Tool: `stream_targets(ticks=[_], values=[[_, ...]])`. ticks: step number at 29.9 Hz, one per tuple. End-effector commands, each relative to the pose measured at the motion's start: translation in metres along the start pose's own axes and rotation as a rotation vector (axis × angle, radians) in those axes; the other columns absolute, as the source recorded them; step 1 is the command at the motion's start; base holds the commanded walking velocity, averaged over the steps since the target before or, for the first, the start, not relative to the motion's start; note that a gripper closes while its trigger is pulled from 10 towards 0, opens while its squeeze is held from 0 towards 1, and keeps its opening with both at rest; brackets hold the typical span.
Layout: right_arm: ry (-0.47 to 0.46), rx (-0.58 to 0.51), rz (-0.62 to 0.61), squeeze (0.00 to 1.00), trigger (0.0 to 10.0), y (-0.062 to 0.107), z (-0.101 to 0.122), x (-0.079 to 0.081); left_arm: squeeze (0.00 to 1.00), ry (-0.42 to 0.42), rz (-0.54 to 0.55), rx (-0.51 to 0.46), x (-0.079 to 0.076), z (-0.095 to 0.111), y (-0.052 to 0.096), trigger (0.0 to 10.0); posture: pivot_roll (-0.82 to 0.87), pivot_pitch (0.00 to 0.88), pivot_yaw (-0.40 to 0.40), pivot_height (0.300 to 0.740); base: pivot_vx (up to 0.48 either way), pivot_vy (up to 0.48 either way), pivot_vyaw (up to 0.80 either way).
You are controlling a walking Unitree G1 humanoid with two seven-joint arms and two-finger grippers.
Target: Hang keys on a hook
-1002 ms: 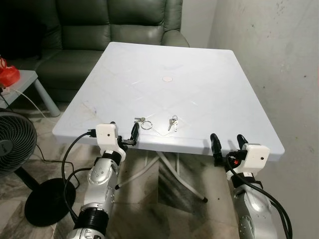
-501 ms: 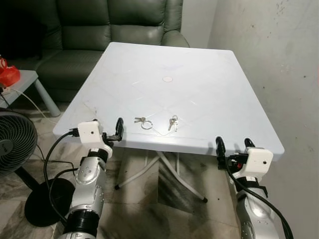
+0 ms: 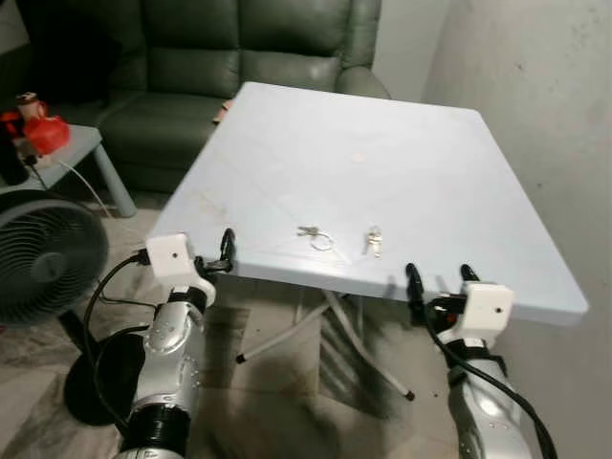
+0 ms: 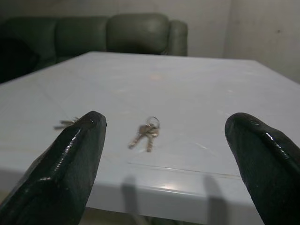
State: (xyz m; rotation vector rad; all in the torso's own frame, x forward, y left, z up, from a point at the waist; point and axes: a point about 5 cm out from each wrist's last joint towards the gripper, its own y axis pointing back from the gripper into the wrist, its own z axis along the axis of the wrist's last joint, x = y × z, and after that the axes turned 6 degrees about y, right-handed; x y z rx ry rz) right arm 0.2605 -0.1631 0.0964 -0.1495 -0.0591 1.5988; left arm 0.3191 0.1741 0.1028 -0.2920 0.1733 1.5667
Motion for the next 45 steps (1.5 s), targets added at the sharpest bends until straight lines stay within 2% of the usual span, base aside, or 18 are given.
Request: stream_targets(ticks=[1, 15, 45], values=[[0.010, -0.008, -0.016, 0.00, 10.0, 0.0015, 0.0036, -0.0072, 0.00, 0.014, -0.011, -0.007, -0.0076, 0.0013, -0.0008, 10.0, 0.03, 0.000, -0.039, 0.740, 0.000, 0.480, 0.00], [0.018, -0.002, -0.001, 0.00, 10.0, 0.0015, 0.0051, -0.0090, 0.00, 0.026, 0.007, -0.006, -0.0087, 0.0019, -0.0013, 10.0, 0.03, 0.000, -0.050, 0.740, 0.000, 0.480, 0.00], [0.035, 0.023, 0.034, 0.00, 10.0, 0.0031, 0.0057, -0.0080, 0.00, 0.044, -0.005, 0.042, -0.0153, -0.0043, -0.0011, 10.0, 0.02, 0.000, -0.060, 0.740, 0.000, 0.000, 0.00]])
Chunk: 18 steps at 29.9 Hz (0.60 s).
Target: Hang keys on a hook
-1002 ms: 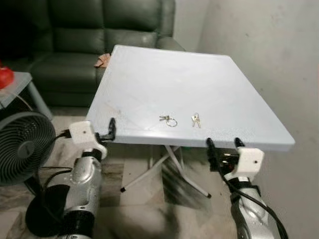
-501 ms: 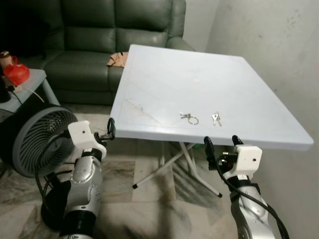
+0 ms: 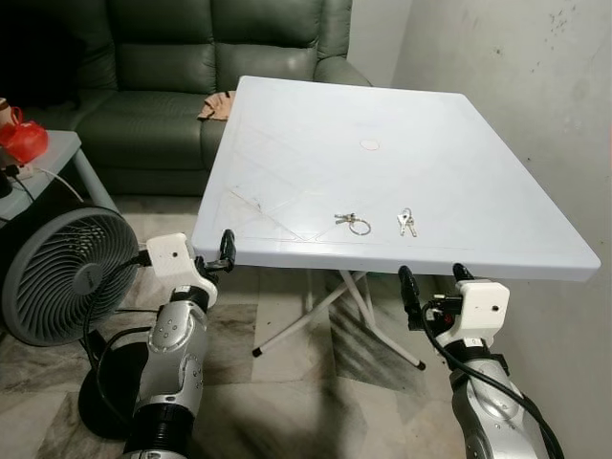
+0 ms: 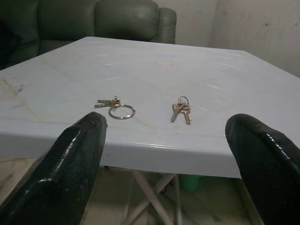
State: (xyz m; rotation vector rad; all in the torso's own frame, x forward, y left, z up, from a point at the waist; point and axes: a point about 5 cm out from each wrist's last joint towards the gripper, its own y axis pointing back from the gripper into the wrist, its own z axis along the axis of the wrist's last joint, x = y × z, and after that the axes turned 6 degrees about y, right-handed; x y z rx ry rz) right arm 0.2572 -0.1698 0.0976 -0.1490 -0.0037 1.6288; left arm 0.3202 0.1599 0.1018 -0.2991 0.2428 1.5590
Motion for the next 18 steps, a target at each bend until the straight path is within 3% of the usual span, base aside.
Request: stream_targets(ticks=[1, 18], values=[[0.002, -0.012, 0.002, 0.00, 10.0, 0.0000, 0.0044, -0.0014, 0.00, -0.007, -0.010, 0.004, -0.0021, 0.0007, -0.0003, 10.0, 0.02, 0.000, -0.060, 0.740, 0.274, 0.000, 0.00], [-0.002, -0.013, 0.017, 0.00, 10.0, -0.0003, 0.0046, 0.0015, 0.00, -0.017, -0.037, 0.003, -0.0072, 0.0001, 0.0004, 10.0, 0.02, 0.000, -0.060, 0.740, 0.359, 0.000, 0.00]])
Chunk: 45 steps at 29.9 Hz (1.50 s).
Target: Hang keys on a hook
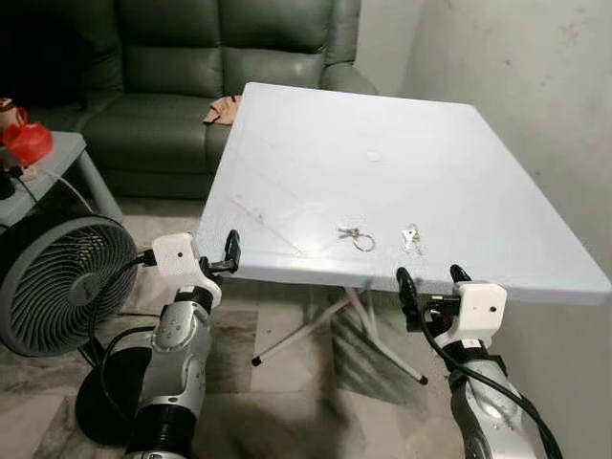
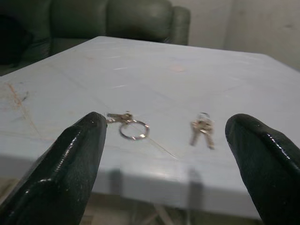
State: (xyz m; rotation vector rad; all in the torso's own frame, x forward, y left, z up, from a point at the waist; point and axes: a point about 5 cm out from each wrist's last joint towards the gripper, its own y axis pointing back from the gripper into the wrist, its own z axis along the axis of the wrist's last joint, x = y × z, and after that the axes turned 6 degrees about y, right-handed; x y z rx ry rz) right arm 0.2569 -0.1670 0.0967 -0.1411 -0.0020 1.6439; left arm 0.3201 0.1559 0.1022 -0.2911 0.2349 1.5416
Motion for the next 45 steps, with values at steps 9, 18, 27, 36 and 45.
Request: stream_targets(ticks=[9, 18, 27, 36, 45], values=[[-0.001, -0.018, 0.007, 0.00, 10.0, 0.000, 0.005, -0.001, 0.00, -0.006, -0.017, -0.007, -0.006, 0.001, 0.001, 10.0, 0.03, 0.000, -0.060, 0.740, 0.365, 0.000, 0.00], [-0.011, 0.012, 0.003, 0.00, 10.0, 0.000, 0.002, 0.001, 0.00, -0.004, -0.025, -0.051, -0.010, 0.004, 0.004, 10.0, 0.03, 0.000, -0.064, 0.740, 0.033, 0.000, 0.00], [-0.020, 0.046, 0.014, 0.81, 10.0, 0.000, -0.001, -0.002, 0.00, 0.006, -0.056, -0.064, -0.011, 0.004, 0.008, 10.0, 0.03, 0.000, -0.067, 0.740, 0.000, 0.000, 0.00], [-0.013, 0.082, 0.007, 1.00, 10.0, -0.003, -0.001, -0.003, 0.00, -0.042, -0.151, -0.063, -0.020, 0.003, 0.012, 10.0, 0.03, 0.000, -0.068, 0.740, 0.000, 0.000, 0.00], [0.041, 0.135, -0.033, 1.00, 10.0, -0.011, -0.001, -0.001, 0.00, -0.162, -0.330, -0.026, -0.035, -0.008, 0.028, 10.0, 0.04, 0.000, -0.070, 0.740, 0.000, 0.000, 0.00]])
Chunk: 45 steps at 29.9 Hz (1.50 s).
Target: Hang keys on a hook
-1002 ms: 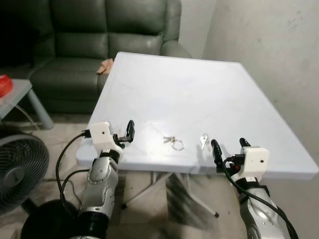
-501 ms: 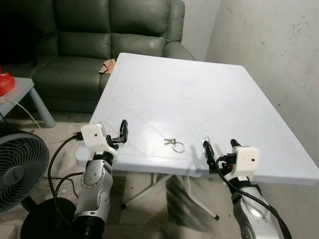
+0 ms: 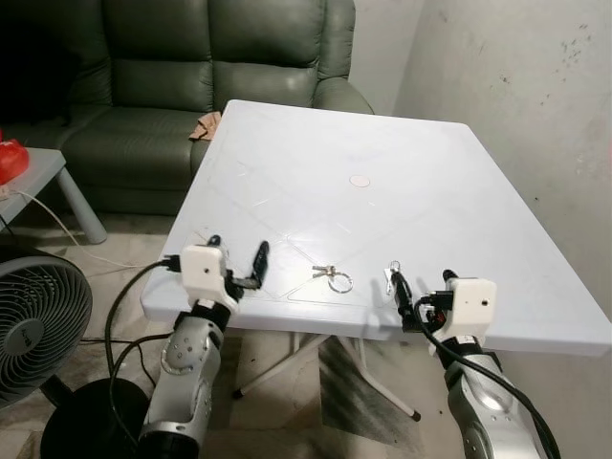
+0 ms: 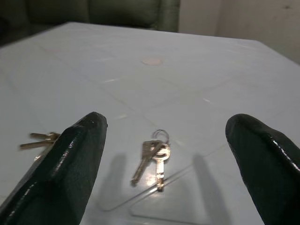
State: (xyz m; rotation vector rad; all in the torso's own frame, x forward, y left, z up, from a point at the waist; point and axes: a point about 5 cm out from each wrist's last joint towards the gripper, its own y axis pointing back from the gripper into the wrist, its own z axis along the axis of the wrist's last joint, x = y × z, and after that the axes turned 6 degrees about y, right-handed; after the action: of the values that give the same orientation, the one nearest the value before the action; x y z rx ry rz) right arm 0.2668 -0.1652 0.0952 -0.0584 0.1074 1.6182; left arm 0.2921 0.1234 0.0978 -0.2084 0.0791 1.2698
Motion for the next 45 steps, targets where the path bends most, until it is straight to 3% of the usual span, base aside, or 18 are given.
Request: stream_targets(ticks=[1, 2, 3, 4, 12, 31, 45], values=[[0.033, 0.021, -0.012, 1.00, 10.0, -0.002, 0.002, -0.001, 0.00, -0.034, -0.052, -0.023, -0.006, 0.007, -0.001, 10.0, 0.05, 0.000, -0.077, 0.740, 0.000, 0.000, 0.00], [0.032, 0.023, 0.005, 0.60, 10.0, -0.004, 0.003, 0.001, 0.00, -0.039, -0.081, -0.021, -0.010, 0.006, 0.001, 10.0, 0.05, 0.000, -0.077, 0.740, 0.000, 0.000, 0.00], [0.030, 0.021, 0.012, 0.60, 10.0, -0.004, 0.003, 0.001, 0.00, -0.041, -0.089, -0.020, -0.011, 0.006, 0.001, 10.0, 0.06, 0.000, -0.078, 0.740, 0.000, 0.000, 0.00], [0.023, 0.029, 0.026, 0.00, 10.0, -0.005, 0.003, 0.002, 0.00, -0.047, -0.101, -0.019, -0.013, 0.006, 0.002, 10.0, 0.06, 0.000, -0.077, 0.740, 0.000, 0.000, 0.00], [0.032, 0.013, 0.045, 0.00, 10.0, -0.025, 0.015, 0.010, 0.00, -0.079, -0.206, -0.021, -0.029, 0.012, 0.008, 10.0, 0.07, 0.000, -0.072, 0.740, 0.000, 0.000, 0.00], [0.013, 0.037, -0.066, 0.00, 10.0, -0.067, 0.031, 0.034, 0.00, -0.079, -0.225, -0.015, -0.041, 0.026, 0.025, 10.0, 0.11, 0.112, -0.077, 0.740, 0.000, 0.000, 0.00], [0.034, 0.062, -0.122, 0.00, 9.7, -0.077, 0.036, 0.032, 0.00, -0.093, -0.196, -0.005, -0.038, 0.030, 0.031, 10.0, 0.14, 0.155, -0.092, 0.740, 0.000, 0.000, 0.00]])
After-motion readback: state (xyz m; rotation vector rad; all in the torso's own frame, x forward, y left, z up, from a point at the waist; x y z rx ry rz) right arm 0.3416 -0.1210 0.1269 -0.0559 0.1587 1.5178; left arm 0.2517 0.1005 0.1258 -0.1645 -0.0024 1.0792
